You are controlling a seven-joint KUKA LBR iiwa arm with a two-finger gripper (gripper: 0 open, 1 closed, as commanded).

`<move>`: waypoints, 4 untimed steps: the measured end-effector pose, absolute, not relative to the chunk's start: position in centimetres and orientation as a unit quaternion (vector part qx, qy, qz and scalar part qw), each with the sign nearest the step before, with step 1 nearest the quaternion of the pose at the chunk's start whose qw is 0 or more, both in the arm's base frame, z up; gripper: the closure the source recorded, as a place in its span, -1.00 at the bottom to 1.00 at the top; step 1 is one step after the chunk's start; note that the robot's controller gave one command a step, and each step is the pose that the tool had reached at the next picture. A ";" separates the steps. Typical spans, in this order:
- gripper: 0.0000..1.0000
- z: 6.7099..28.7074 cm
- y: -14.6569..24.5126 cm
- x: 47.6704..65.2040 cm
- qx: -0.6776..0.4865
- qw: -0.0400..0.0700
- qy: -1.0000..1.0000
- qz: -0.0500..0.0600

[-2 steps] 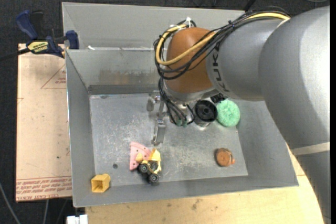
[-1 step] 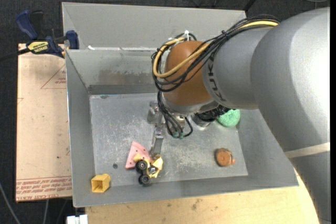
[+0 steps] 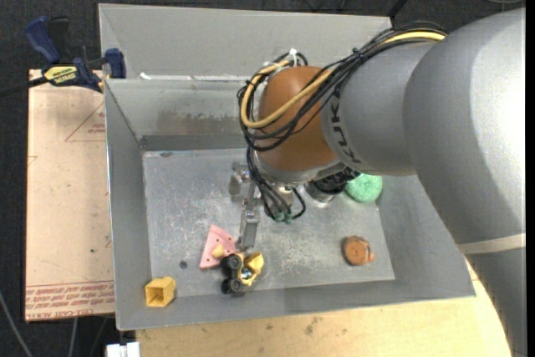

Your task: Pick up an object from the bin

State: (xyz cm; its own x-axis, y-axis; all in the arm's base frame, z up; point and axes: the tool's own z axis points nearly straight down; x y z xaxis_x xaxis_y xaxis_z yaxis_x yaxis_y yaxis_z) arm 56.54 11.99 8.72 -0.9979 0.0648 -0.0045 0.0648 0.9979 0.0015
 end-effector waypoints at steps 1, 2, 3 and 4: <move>-1.00 7.8 12.8 53.3 -0.068 0.001 0.998 0.000; -1.00 7.3 14.1 50.7 -0.035 0.001 0.999 0.000; 1.00 7.0 16.6 48.8 -0.161 0.002 0.987 0.001; 1.00 7.0 16.6 48.8 -0.161 0.002 0.987 0.001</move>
Offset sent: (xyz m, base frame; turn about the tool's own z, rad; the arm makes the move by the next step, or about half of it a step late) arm -0.0741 0.0299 -0.0172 -0.0767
